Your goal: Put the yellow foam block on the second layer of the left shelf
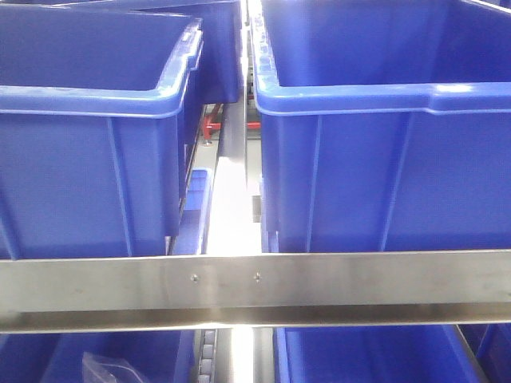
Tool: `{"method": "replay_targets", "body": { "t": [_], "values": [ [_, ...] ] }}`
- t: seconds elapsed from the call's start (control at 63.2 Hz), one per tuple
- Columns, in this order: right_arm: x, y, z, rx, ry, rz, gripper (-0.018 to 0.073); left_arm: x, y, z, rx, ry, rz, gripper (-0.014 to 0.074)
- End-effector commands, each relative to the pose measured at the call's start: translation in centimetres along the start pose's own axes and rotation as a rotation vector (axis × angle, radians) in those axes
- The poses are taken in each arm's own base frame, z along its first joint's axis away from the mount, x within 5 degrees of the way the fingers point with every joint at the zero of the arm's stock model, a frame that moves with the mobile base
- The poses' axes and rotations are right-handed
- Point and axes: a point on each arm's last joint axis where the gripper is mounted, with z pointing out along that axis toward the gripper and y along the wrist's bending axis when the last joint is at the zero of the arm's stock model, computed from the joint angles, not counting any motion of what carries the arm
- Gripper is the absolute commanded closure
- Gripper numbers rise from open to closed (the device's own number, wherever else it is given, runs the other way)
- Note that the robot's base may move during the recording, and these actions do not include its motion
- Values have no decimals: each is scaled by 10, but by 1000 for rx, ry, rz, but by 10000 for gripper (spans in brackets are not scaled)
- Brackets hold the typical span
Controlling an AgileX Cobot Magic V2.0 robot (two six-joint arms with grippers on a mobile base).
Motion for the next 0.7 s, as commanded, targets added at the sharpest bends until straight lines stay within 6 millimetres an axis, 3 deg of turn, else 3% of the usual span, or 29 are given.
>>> {"method": "replay_targets", "body": {
  "t": [0.0,0.49,0.68],
  "values": [
    [-16,1,-1,-9,-101,-33,37,1,0,-1,-3,-71,-10,472],
    [-22,2,-2,-27,-144,43,37,1,0,-1,-3,-71,-10,472],
    [-53,4,14,-50,-183,42,37,1,0,-1,-3,-71,-10,472]
  ]
}}
